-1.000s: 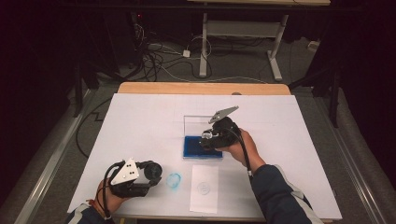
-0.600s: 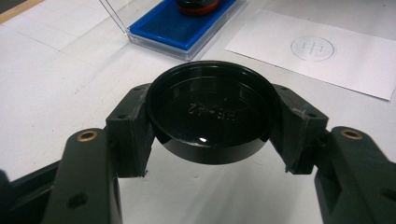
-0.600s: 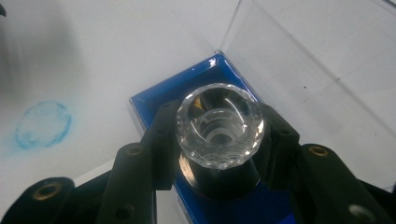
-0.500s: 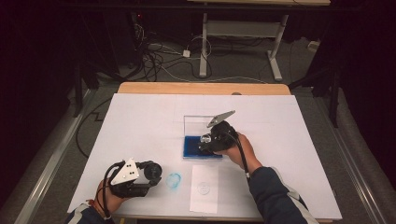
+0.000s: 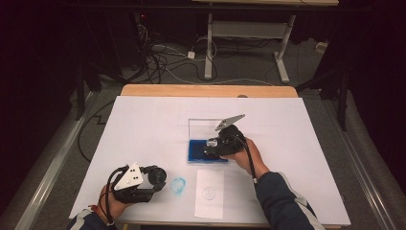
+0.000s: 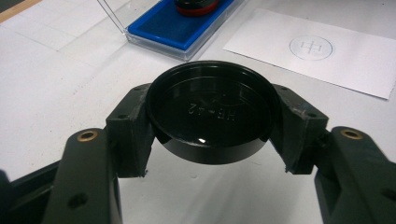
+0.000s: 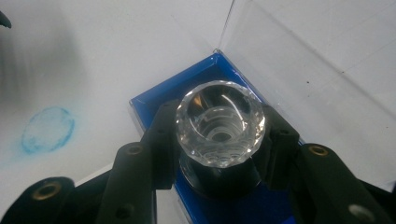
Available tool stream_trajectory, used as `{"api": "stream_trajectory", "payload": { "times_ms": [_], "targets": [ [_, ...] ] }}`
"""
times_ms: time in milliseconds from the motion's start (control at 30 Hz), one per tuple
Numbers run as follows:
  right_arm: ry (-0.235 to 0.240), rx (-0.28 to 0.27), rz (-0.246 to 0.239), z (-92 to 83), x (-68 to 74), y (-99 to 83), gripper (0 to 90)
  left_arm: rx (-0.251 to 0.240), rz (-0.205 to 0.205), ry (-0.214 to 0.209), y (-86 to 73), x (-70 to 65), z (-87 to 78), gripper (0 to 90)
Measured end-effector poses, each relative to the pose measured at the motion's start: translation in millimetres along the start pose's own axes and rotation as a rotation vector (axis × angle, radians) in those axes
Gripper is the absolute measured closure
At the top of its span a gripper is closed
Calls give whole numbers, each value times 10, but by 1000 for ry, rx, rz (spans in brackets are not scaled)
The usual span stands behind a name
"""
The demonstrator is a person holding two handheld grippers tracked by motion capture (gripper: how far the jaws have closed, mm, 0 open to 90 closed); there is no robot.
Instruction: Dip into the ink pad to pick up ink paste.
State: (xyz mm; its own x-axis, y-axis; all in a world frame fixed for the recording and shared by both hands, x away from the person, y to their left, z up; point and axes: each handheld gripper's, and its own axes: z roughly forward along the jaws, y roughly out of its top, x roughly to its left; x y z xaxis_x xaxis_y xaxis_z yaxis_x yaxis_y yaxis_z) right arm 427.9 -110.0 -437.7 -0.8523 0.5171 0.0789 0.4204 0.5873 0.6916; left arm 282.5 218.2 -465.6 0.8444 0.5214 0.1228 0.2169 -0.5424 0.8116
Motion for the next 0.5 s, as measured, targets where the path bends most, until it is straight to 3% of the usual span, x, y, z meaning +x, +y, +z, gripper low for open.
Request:
{"api": "stream_trajectory", "payload": {
  "times_ms": [333, 500],
  "targets": [
    [-19, 10, -15, 6, 24, 16, 574, 4, 1, 0, -2, 0, 3, 365],
    [-39, 24, -46, 9, 37, 28, 573, -3, -2, 5, -1, 3, -6, 365]
  ]
}}
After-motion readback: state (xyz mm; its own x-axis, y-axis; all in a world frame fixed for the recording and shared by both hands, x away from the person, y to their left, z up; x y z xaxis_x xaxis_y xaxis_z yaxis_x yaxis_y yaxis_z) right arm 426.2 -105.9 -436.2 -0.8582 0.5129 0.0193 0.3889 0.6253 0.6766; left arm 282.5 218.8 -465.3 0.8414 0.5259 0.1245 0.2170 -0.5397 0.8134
